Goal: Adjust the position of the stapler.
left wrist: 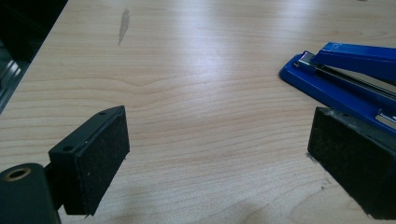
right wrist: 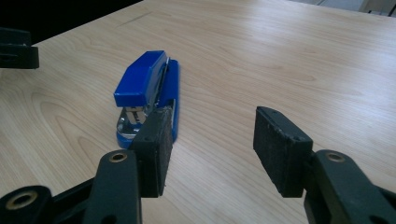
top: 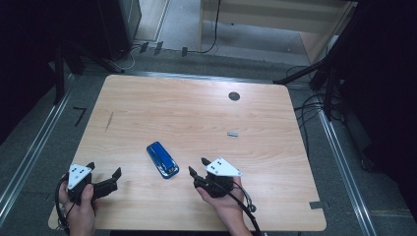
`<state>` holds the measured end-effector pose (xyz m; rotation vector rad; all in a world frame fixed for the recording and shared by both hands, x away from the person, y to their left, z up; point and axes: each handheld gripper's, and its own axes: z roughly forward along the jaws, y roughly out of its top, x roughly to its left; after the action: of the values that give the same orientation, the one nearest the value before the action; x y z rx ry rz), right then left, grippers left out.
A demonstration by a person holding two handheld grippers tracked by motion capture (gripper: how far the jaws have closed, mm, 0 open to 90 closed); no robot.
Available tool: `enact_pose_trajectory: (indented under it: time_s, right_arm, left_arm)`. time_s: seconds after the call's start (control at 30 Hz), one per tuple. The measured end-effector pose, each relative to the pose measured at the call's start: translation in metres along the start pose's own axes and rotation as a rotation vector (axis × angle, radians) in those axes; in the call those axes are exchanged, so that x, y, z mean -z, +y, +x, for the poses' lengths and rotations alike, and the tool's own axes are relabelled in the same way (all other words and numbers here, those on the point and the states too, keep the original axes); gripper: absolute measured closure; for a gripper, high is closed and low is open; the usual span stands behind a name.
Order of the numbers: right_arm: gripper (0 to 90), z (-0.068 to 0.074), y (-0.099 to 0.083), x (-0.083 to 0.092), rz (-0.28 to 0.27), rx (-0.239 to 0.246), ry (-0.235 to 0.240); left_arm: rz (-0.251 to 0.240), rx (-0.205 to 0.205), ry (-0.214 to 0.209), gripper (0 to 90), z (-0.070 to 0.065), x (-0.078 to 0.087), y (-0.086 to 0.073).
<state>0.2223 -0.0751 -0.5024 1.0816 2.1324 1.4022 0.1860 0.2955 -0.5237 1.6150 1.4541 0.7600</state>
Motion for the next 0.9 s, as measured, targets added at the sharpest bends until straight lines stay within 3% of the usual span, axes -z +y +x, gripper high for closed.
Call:
enact_pose_trajectory:
  time_s: [0.6,0.9]
  right_arm:
    - [45.5,0.036,0.013,-0.050,0.051,0.042,0.079]
    - [48.2,0.045,0.015,-0.077,0.080,0.052,0.067]
  left_arm:
    - [0.011,-0.006,-0.001,5.7,0.000,-0.001,0.000]
    - [0.011,0.000,-0.004,5.7,0.000,-0.001,0.000]
